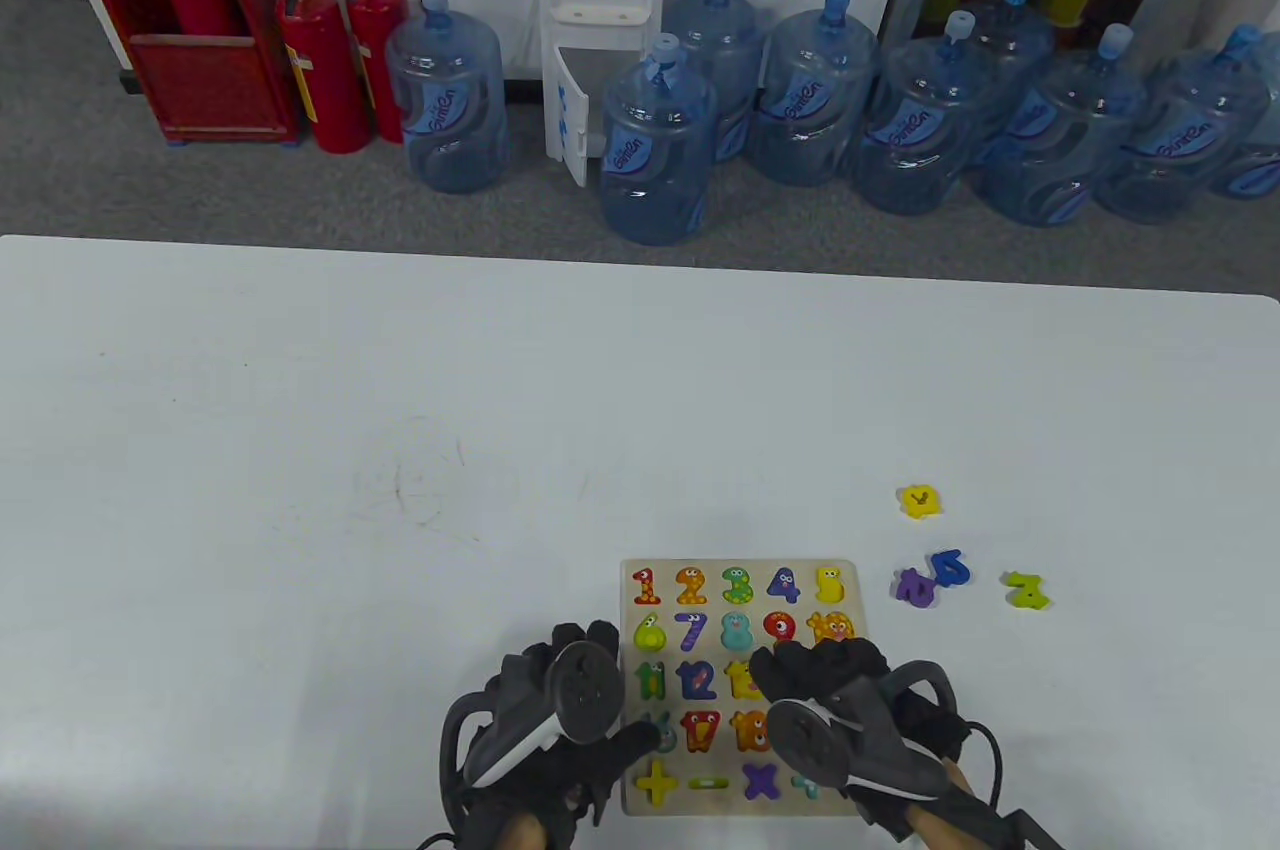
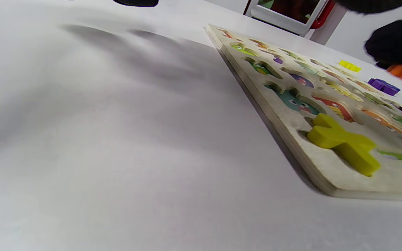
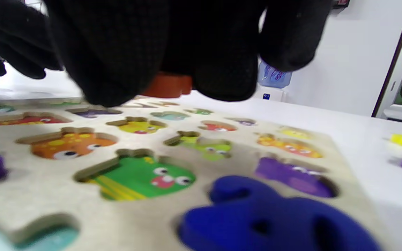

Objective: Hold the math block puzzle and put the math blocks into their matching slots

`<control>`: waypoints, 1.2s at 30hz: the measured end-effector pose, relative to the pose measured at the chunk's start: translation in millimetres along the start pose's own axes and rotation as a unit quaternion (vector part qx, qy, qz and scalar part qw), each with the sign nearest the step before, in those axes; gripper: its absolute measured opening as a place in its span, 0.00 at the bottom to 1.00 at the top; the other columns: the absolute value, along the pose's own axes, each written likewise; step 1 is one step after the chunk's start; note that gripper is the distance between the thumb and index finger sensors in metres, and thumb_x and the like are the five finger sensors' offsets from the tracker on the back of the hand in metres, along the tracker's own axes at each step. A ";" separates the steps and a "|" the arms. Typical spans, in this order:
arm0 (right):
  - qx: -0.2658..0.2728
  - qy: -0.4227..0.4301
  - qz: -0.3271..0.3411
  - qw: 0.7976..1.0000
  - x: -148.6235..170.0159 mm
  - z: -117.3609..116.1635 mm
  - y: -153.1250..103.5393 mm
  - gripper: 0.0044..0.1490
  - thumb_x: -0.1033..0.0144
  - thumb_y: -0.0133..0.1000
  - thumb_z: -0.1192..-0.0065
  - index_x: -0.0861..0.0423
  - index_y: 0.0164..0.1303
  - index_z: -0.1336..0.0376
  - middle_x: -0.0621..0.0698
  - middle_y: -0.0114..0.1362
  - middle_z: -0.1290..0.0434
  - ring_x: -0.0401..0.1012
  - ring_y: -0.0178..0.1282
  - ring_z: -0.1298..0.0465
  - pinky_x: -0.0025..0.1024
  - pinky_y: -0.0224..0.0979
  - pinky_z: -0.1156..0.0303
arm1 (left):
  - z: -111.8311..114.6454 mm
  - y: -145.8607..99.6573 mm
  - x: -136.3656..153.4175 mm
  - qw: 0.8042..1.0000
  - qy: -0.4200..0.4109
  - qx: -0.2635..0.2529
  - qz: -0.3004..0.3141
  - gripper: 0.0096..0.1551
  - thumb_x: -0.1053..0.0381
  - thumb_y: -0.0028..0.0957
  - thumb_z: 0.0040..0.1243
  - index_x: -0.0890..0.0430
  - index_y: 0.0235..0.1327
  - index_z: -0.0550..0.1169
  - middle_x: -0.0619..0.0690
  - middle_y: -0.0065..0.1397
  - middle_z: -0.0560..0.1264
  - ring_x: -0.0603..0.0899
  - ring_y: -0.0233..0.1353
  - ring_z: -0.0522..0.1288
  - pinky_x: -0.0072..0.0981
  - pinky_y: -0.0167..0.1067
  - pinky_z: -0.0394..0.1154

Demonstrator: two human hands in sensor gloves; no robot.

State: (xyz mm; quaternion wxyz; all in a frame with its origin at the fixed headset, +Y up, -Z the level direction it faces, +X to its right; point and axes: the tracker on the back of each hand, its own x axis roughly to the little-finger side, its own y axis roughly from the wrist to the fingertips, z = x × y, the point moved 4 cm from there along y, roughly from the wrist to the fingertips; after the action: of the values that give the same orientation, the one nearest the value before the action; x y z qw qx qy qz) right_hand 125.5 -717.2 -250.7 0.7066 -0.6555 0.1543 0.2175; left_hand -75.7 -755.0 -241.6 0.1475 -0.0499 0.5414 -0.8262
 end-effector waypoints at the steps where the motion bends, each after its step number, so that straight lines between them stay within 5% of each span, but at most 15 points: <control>1: -0.005 0.000 0.004 1.000 -4.0 -1.8 1.9 0.40 0.62 0.31 0.27 0.46 0.59 0.32 0.48 0.66 0.27 0.42 0.57 0.21 0.45 0.68 0.28 | -0.1 -0.2 -0.2 1.000 0.000 0.000 0.001 0.56 0.27 0.40 0.49 0.47 0.77 0.45 0.54 0.82 0.43 0.71 0.83 0.49 0.77 0.71 0.54; 18: -0.060 0.025 0.027 0.997 -18.1 -13.8 7.4 0.40 0.55 0.30 0.30 0.46 0.58 0.32 0.48 0.65 0.26 0.41 0.56 0.20 0.44 0.67 0.27 | -0.7 -0.6 -0.4 1.000 -0.001 0.002 0.001 0.56 0.27 0.40 0.49 0.47 0.77 0.45 0.54 0.82 0.43 0.71 0.83 0.49 0.77 0.71 0.54; 26: 0.062 0.097 -0.117 0.986 72.0 19.2 -2.7 0.44 0.54 0.33 0.32 0.46 0.65 0.37 0.49 0.72 0.33 0.44 0.63 0.24 0.46 0.69 0.30 | -2.2 -0.9 0.7 1.000 -0.003 -0.004 0.000 0.56 0.27 0.40 0.49 0.47 0.77 0.45 0.54 0.82 0.43 0.71 0.83 0.49 0.77 0.71 0.54; 32: 0.029 0.062 -0.256 0.964 150.1 6.7 -11.4 0.47 0.53 0.35 0.34 0.47 0.69 0.42 0.51 0.77 0.40 0.53 0.71 0.29 0.51 0.71 0.31 | -3.7 -1.8 6.5 1.000 -0.010 -0.012 -0.012 0.56 0.27 0.40 0.49 0.48 0.77 0.45 0.54 0.82 0.43 0.71 0.83 0.49 0.77 0.71 0.54; 36: -0.050 0.018 -0.327 0.944 191.7 -17.0 -16.2 0.51 0.54 0.37 0.35 0.46 0.72 0.49 0.50 0.80 0.49 0.57 0.77 0.36 0.51 0.73 0.34 | -3.8 -1.3 10.8 1.000 -0.010 -0.012 -0.025 0.56 0.28 0.40 0.49 0.48 0.77 0.44 0.55 0.82 0.43 0.71 0.83 0.49 0.78 0.71 0.54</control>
State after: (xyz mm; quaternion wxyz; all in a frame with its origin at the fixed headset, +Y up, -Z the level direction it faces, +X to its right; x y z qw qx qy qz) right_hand 299.3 -714.7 -334.9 0.7022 -0.7082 -0.0670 -0.0296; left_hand -87.1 -754.5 -242.8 0.1320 -0.0737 0.5482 -0.8225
